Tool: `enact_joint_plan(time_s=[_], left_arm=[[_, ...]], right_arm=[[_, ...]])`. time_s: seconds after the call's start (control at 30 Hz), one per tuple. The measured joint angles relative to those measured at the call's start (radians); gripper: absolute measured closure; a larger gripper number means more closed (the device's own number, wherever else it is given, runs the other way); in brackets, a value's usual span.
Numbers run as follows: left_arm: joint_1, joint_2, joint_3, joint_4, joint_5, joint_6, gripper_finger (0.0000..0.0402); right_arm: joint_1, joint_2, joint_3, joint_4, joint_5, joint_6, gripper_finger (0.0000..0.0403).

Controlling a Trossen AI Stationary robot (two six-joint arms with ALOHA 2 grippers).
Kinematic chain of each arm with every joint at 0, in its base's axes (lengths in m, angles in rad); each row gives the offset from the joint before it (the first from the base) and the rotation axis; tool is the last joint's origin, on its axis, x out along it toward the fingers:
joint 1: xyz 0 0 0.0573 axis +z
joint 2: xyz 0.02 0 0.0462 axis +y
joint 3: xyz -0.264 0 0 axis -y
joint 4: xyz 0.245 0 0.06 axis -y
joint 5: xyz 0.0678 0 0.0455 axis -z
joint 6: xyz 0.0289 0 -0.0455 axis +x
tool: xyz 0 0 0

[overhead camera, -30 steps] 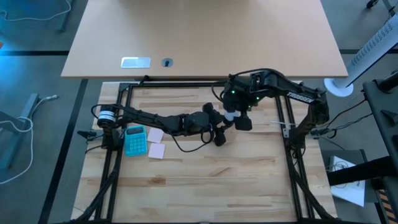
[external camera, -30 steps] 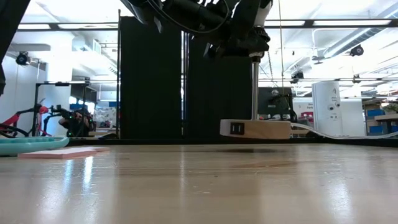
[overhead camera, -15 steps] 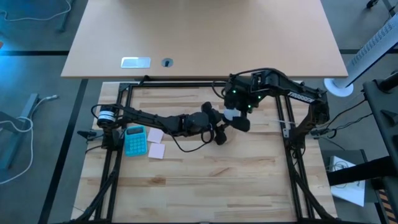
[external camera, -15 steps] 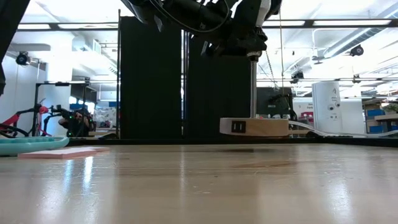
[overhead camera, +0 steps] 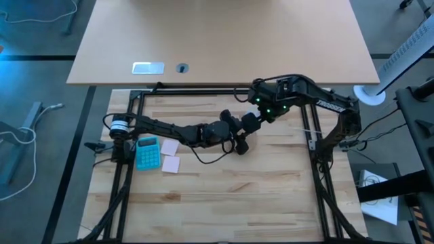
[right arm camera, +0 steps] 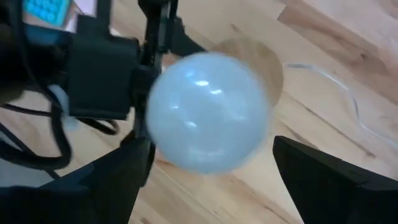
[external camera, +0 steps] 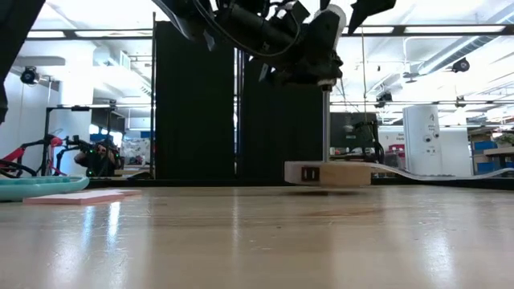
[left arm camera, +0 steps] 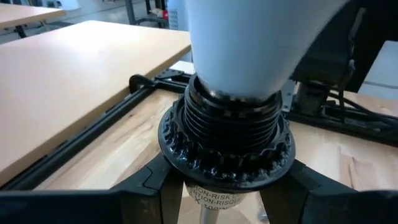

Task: Screw lightbulb
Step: Remove the lightbulb from the lamp

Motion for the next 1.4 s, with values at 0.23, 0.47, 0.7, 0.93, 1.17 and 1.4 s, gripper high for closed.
enact_joint_plan(time_s=[0.23, 0.47, 0.7, 0.93, 1.17, 1.4], left_arm=[[0.003, 0.0, 0.0, 0.025, -0.008, 0.04, 0.0243], [0.007, 0.018, -0.006, 0.039, -0.006, 0.053, 0.0243], [0.007, 0.018, -0.014, 0.07, -0.006, 0.038, 0.0243], [0.007, 0.02, -0.014, 0.069, -0.005, 0.034, 0.0243], [0.009, 0.025, -0.014, 0.069, 0.045, 0.053, 0.0243], [0.006, 0.02, -0.014, 0.041, 0.118, 0.106, 0.0243]], right_arm=[[-0.009, 0.019, -0.001, 0.071, 0.017, 0.045, 0.0061], [-0.032, 0.04, -0.009, 0.051, 0.049, 0.076, 0.0073], [-0.033, 0.04, -0.035, 0.05, 0.037, 0.07, 0.0107], [-0.033, 0.041, -0.054, 0.068, 0.036, 0.052, 0.013], [-0.033, 0.041, -0.059, 0.066, 0.031, -0.234, 0.0143], [-0.033, 0.041, -0.06, 0.032, -0.054, -0.812, 0.0141]])
